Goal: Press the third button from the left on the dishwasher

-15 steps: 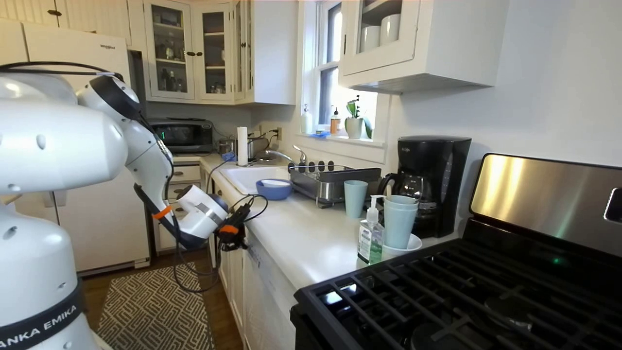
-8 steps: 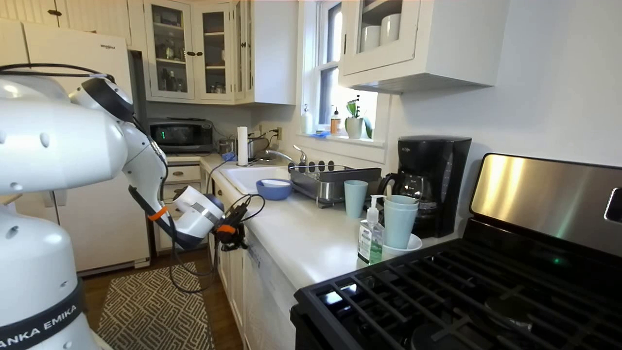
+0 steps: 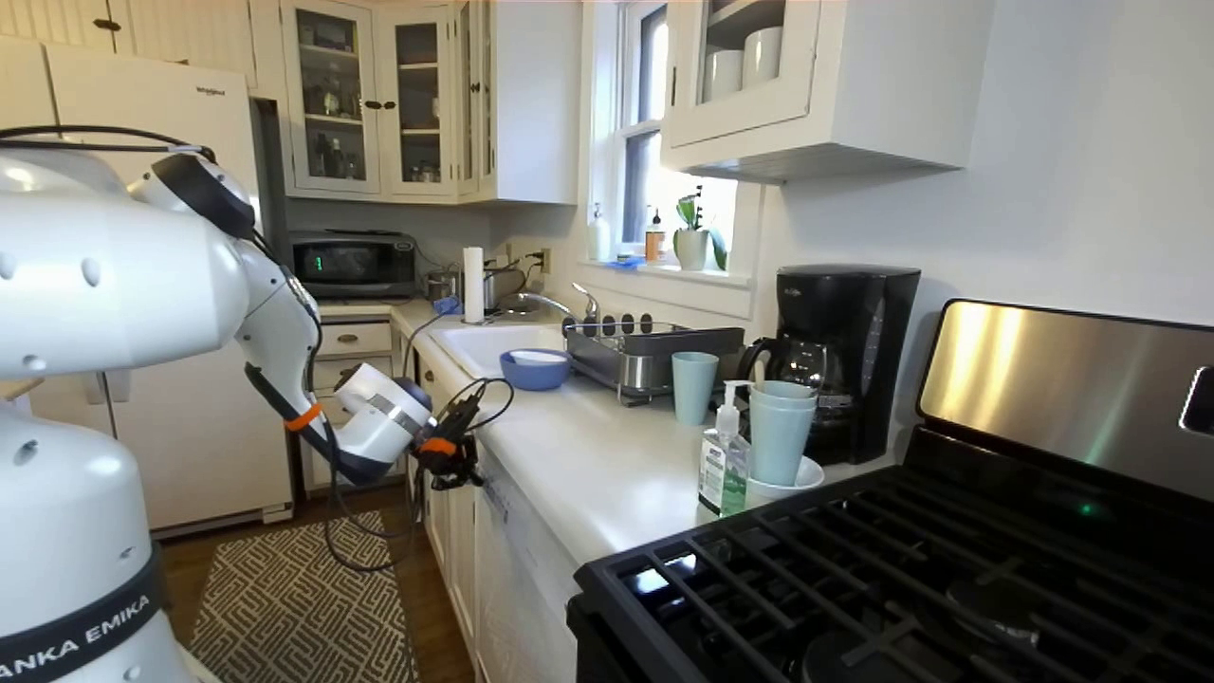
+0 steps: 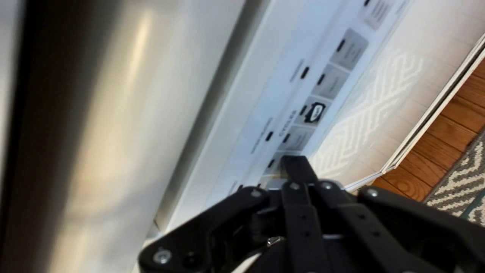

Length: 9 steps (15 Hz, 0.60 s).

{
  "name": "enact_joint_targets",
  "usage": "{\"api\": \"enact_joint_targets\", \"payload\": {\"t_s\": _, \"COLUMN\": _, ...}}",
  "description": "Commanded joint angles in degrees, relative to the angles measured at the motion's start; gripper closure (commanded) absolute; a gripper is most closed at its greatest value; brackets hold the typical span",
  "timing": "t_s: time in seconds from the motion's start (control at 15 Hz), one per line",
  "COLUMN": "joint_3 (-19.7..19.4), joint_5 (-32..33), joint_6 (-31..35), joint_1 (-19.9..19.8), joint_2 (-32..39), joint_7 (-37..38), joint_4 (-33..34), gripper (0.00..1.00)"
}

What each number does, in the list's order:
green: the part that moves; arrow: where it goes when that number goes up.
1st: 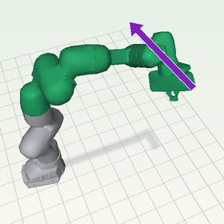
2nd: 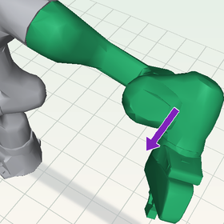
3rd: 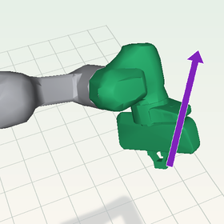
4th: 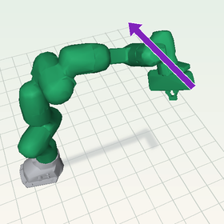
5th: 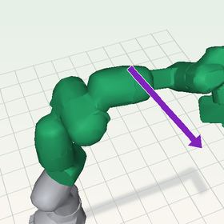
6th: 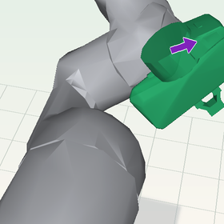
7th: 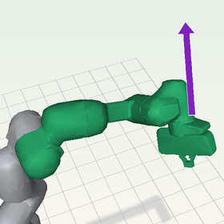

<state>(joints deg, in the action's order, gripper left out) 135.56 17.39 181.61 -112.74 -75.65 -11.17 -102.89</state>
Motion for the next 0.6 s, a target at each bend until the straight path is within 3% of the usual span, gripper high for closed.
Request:
{"api": "enact_joint_targets", "payload": {"t_s": 0.0, "joint_3": -6.2, "joint_5": -1.5, "joint_6": -1.8, "joint_1": 0.3, "joint_2": -5.6, "joint_7": -0.1, "joint_4": 3.3, "gripper": 0.99}}
{"api": "enact_joint_targets", "payload": {"t_s": 0.4, "joint_3": -8.9, "joint_5": -1.1, "joint_6": -1.6, "joint_1": 3.0, "joint_2": -8.3, "joint_7": -0.6, "joint_4": 2.9, "gripper": 0.99}}
{"api": "enact_joint_targets", "payload": {"t_s": 0.53, "joint_3": -4.1, "joint_5": -1.0, "joint_6": -3.4, "joint_1": 0.1, "joint_2": -3.8, "joint_7": -1.6, "joint_4": 1.6, "gripper": 0.99}}
